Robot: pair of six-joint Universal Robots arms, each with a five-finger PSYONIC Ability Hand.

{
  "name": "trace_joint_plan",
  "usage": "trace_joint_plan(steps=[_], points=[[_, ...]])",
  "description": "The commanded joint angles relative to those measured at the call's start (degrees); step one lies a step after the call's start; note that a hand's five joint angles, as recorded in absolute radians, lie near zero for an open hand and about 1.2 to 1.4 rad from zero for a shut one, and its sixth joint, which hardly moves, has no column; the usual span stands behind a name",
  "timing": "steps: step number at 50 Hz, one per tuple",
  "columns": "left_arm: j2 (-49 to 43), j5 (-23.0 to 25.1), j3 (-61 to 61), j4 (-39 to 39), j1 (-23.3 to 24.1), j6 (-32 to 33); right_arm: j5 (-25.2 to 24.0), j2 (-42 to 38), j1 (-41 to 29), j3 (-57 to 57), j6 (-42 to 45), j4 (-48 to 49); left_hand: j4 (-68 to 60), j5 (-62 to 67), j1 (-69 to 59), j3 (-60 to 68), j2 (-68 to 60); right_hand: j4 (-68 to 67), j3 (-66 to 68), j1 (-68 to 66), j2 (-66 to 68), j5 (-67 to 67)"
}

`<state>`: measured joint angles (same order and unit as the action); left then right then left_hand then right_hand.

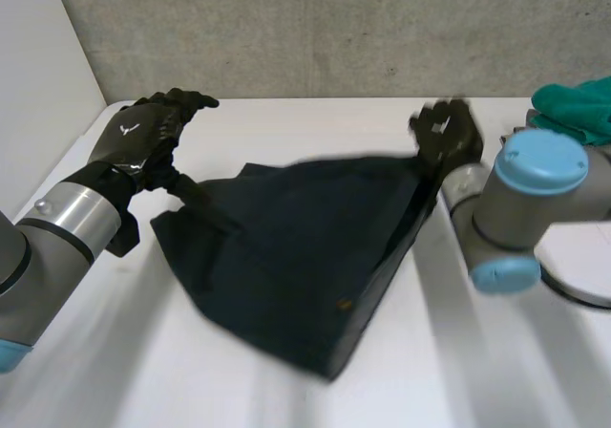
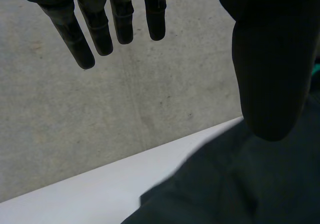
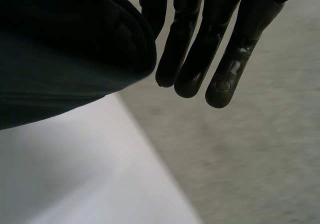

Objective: Fold the laundry.

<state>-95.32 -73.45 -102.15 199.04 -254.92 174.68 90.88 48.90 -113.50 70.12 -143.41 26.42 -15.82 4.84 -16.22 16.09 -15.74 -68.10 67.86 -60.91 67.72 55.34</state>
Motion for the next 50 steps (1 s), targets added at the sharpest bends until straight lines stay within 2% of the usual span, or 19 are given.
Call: trace_joint_plan(steps=[1,4,5,7,10,13,15,16,19,20,24,28,30,35,42,46,47,50], points=[[-0.31,-0.03,-0.07,0.04,-1.45,0.14,0.87,-17.47,5.74,-28.22,1.46,-6.26,0.05,0.92,0.46,-0.32,-0.03,-11.9,12.14,-19.09,12.28,14.66],[-0.92,-0.03,0.02,0.04,-1.45,0.23,2.54,-22.87,6.18,-35.82,2.87,-9.98,-0.12,1.09,0.29,-0.15,-0.2,-11.9,12.14,-19.09,12.28,14.66],[-1.97,-0.03,0.1,0.04,-1.45,0.4,4.11,-23.75,6.53,-37.84,3.05,-11.12,-0.28,1.26,0.12,0.01,-0.36,18.18,-17.94,10.99,-17.8,-15.42],[-3.2,-0.03,0.54,0.04,-1.36,1.28,5.88,-23.59,6.71,-37.69,2.96,-11.13,-0.45,1.43,-0.05,0.18,-0.53,57.16,-56.92,49.97,-56.78,-54.4],[-5.84,-0.21,1.42,-0.05,-1.36,4.17,7.55,-20.96,6.18,-34.8,2.35,-11.3,-0.79,1.76,-0.38,0.52,-0.87,58.1,-57.86,50.91,-57.72,-55.34],[-8.73,-0.38,2.39,-0.05,-1.36,8.55,7.03,-13.24,6.01,-26.29,0.24,-11.75,-2.13,3.1,-1.72,1.86,-2.21,58.1,-57.86,50.91,-57.72,-55.34],[-10.41,-0.38,2.91,-0.31,-1.36,11.02,6.15,-7.79,6.01,-20.75,-0.46,-11.83,-2.3,3.28,-1.9,2.03,-2.38,58.1,-57.86,50.91,-57.72,-55.34],[-12.07,-0.3,3.44,-0.31,-1.28,13.65,4.58,-1.85,5.92,-15.33,-0.73,-12.01,-3.64,4.61,-3.23,3.37,-3.71,58.1,-57.86,50.91,-57.72,-55.34],[-14.28,-0.29,4.32,-0.31,-1.01,17.27,1.94,6.01,6.01,-7.39,-0.82,-12.88,-6.17,7.14,-5.76,5.9,-6.25,58.1,-57.86,50.91,-57.72,-55.34],[-15.68,-0.29,4.85,-0.31,-0.75,19.36,0.36,10.91,6.01,-2.32,-0.82,-15.06,-6.34,7.31,-5.93,6.07,-6.42,58.1,-57.86,50.91,-57.72,-55.34],[-20.77,-0.29,7.21,-0.14,-0.57,23.5,-1.41,17.7,5.74,6.31,-1.43,-23.4,-7.85,8.82,-7.44,7.58,-7.92,56.86,-56.61,49.66,-56.48,-54.09],[-26.04,-0.21,11.25,-0.49,0.21,25.71,-1.5,19.83,4.61,13.18,-2.92,-31.32,-11.88,12.85,-11.47,11.61,-11.96,55.99,-55.74,48.79,-55.61,-53.22],[-27.72,-0.03,12.84,-0.58,1.0,26.06,-1.5,20.44,3.99,15.12,-4.24,-32.31,-13.56,14.54,-13.16,13.29,-13.64,58.1,-57.86,50.91,-57.72,-55.34],[-32.73,0.14,17.41,-0.84,2.94,26.24,-1.32,22.82,4.34,19.96,-8.37,-29.25,-18.62,19.59,-18.21,18.35,-18.7,58.1,-57.86,50.91,-57.72,-55.34],[-37.75,0.15,22.16,-2.69,4.87,26.77,-0.71,24.75,4.51,20.06,-8.2,-28.18,-27.18,28.15,-26.77,26.91,-27.26,58.1,-57.86,50.91,-57.72,-55.34],[-38.98,-0.12,23.92,-3.04,5.75,27.73,-0.71,27.12,4.69,19.88,-6.63,-28.71,-50.54,51.51,-50.13,50.27,-50.62,58.1,-57.86,50.91,-57.72,-55.34],[-38.98,-0.47,24.18,-2.95,5.93,28.08,-0.79,27.82,4.77,19.88,-5.49,-28.97,-62.07,63.04,-61.66,61.8,-62.15,58.1,-57.86,50.91,-57.72,-55.34],[-38.81,-0.73,24.19,-3.04,5.93,28.18,-1.41,29.4,4.6,20.75,-3.91,-31.15,-64.18,65.16,-63.78,63.91,-64.26,57.01,-56.77,49.82,-56.63,-54.25]])
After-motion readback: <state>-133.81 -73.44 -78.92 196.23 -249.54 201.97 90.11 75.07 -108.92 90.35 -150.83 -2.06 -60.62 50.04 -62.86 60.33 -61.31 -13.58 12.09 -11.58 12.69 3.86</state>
